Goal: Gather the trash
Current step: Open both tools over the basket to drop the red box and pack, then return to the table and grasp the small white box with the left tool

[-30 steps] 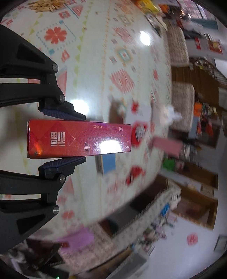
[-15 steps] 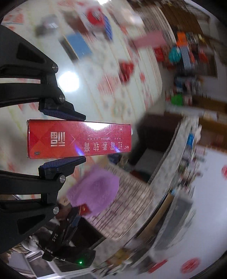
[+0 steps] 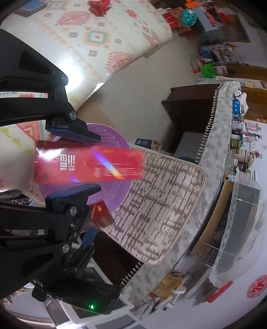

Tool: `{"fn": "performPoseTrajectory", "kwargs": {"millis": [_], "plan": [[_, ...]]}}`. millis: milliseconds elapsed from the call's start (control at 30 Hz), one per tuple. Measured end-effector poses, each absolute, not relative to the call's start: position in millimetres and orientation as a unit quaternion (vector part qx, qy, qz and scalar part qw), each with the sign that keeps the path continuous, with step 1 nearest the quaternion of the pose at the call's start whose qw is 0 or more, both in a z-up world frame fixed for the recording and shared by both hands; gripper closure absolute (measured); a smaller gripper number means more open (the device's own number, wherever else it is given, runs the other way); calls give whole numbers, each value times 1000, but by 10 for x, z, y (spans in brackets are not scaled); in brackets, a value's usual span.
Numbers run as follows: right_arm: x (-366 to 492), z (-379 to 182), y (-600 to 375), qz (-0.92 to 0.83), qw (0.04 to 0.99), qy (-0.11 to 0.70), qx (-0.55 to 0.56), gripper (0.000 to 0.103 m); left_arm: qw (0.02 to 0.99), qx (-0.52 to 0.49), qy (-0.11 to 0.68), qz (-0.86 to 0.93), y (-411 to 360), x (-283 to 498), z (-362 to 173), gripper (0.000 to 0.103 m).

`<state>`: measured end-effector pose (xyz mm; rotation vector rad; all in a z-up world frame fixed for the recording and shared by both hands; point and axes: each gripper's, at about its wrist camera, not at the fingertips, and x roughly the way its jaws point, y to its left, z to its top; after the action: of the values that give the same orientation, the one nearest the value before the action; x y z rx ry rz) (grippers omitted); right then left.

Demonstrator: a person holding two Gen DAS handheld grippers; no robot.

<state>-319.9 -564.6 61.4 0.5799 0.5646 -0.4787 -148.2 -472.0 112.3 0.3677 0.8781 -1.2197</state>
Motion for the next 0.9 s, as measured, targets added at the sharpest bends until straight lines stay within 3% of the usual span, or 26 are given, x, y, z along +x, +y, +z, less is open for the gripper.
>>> {"fn": "performPoseTrajectory", "kwargs": {"millis": [33,100,300,433,567,900], "plan": [[-3204,606,-5684,-240,889,269,281,41,715,166,398,-550,-4737,-1485,1114,55],[-3201,587,-5747,-246,886,267,289,36,721,159,394,-547,-4674,-1484,1114,36],[-3180,523,-5763,-248,882,266,299,34,749,146,390,-514,-4185,-1341,1097,25],[-3133,533,-5626,-233,886,268,299,31,764,131,402,-487,-3813,-1211,1020,25],[-3025,636,-5324,-201,900,255,291,21,771,110,420,-467,-3369,-1070,937,25],[-2430,577,-4356,-79,911,301,270,19,835,58,424,-347,-1744,-601,851,25]]}}
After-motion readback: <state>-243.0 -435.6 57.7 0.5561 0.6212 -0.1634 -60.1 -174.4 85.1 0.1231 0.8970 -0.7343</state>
